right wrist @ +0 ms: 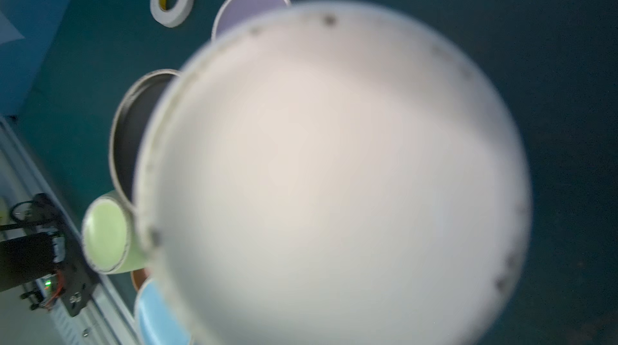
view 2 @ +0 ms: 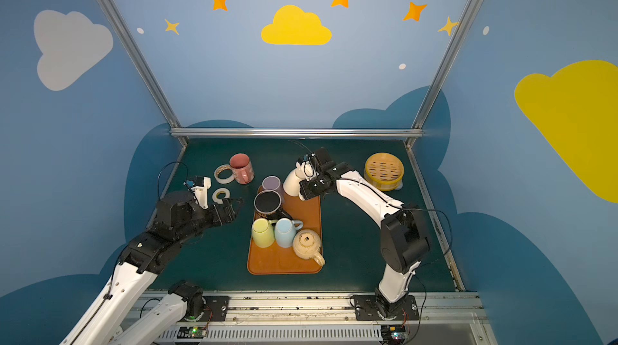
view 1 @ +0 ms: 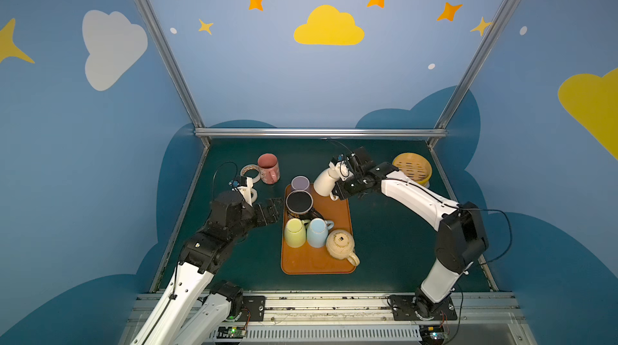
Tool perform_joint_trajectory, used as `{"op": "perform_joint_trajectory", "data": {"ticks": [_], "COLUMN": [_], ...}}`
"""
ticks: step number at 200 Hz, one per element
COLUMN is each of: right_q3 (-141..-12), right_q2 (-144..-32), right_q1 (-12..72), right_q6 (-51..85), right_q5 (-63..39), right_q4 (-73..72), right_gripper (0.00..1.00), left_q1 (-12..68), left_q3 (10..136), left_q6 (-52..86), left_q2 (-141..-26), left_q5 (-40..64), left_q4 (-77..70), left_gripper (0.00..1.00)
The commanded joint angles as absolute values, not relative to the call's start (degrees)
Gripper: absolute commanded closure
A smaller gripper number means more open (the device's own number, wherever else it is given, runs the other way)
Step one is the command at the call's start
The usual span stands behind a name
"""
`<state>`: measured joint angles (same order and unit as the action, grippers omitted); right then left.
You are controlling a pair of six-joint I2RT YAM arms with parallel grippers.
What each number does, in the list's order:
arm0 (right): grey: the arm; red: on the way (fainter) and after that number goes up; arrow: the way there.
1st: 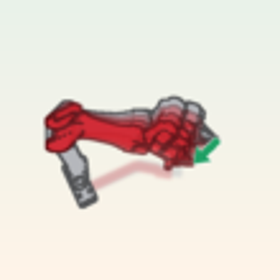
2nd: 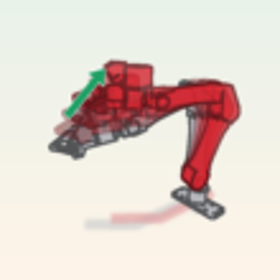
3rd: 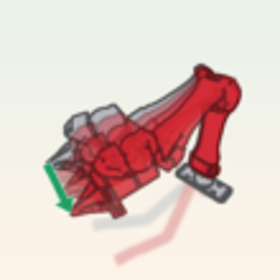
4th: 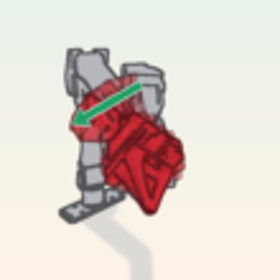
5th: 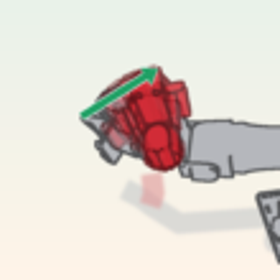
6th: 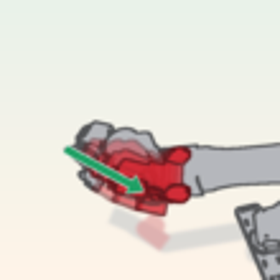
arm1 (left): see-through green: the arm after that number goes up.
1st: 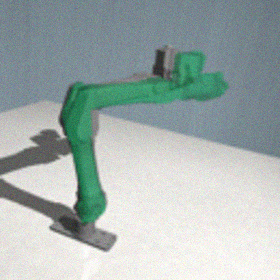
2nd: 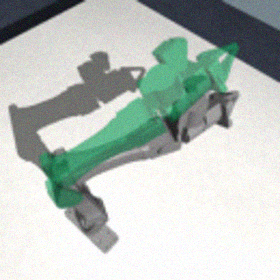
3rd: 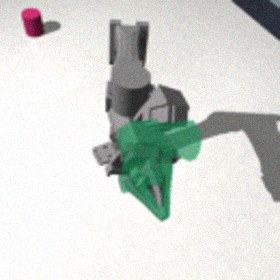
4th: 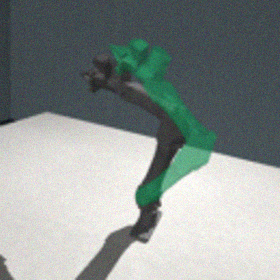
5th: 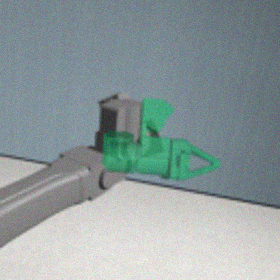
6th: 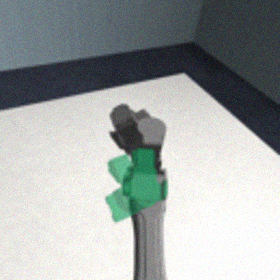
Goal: Turn the mug right side up
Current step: Pick up the mug from the tray, then place the mug at the top-center of the table.
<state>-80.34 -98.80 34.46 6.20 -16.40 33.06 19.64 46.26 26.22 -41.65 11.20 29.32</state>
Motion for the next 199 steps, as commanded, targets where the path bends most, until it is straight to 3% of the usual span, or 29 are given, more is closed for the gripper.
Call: {"op": "perform_joint_trajectory", "data": {"ticks": [1,58,120,199], "right_q3": [-77.80,-70.09,-65.62,-62.99], "right_q2": [-93.54,-84.42,-78.71,-75.90], "right_q1": [32.55,28.08,26.03,25.91], "right_q6": [9.35,16.50,25.30,35.10], "right_q5": [-25.39,-37.91,-44.84,-52.13], "right_q4": [23.86,10.10,-2.70,-14.80], "right_gripper": [1.00,1.00,1.00,1.00], "left_q1": [19.60,19.66,22.69,29.36], "left_q3": [45.01,42.58,43.00,49.83], "left_q6": [28.13,35.04,38.99,38.02], "left_q2": [-42.64,-49.77,-59.66,-68.23], "left_q5": [15.43,26.20,34.00,35.51], "left_q4": [23.39,6.79,-11.95,-21.30], "left_gripper": [0.00,0.05,0.30,0.47]}}
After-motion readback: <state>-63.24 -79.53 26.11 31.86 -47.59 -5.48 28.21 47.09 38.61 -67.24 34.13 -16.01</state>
